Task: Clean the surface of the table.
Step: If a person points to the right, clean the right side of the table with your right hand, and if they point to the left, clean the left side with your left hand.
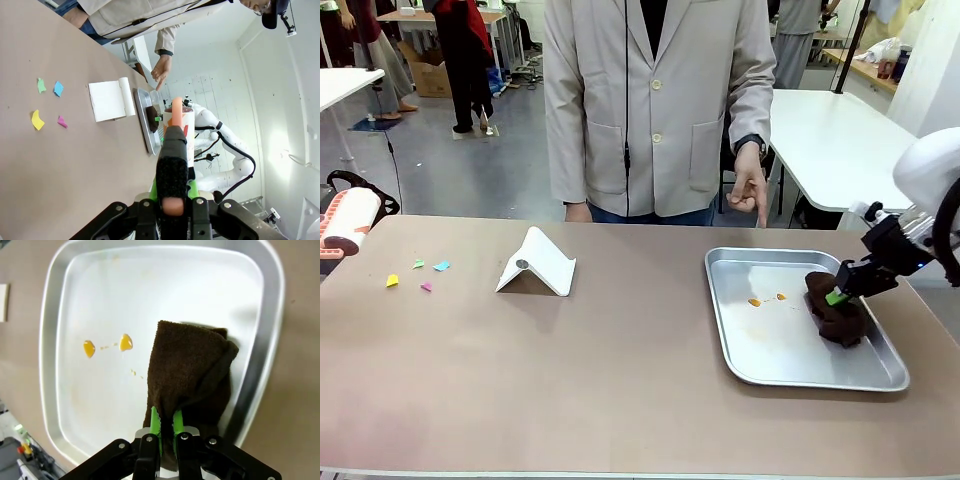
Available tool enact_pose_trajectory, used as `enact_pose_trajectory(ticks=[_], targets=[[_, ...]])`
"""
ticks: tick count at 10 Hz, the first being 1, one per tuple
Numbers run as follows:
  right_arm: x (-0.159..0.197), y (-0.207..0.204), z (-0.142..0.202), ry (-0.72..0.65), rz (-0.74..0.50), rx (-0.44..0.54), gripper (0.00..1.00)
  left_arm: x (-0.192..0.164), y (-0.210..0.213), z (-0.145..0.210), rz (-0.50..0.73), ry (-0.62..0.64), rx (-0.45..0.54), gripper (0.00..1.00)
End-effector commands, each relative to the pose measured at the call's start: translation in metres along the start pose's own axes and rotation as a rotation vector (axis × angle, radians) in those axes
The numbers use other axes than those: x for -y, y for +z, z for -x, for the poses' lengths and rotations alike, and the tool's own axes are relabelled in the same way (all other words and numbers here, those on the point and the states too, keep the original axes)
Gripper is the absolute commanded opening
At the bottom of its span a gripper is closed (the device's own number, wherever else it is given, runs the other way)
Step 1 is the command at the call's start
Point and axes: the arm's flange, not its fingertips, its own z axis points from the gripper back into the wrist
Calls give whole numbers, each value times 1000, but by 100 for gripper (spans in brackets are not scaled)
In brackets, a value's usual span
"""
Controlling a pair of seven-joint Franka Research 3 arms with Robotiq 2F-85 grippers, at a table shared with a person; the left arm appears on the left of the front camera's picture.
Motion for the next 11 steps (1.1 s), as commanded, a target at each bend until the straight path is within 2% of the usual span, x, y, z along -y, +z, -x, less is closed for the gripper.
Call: enact_pose_trajectory(ticks=[1,5,8,11], targets=[[-14,-15,-10,-3,15,-11,11,3,-1,3,9,-19,0,0],[-29,-40,-19,35,-56,-53,11,3,-1,3,9,-19,0,0],[-47,-46,-26,124,-133,-54,11,3,-1,3,9,-19,0,0],[-74,-64,-31,205,-152,-83,11,3,-1,3,9,-19,0,0]])
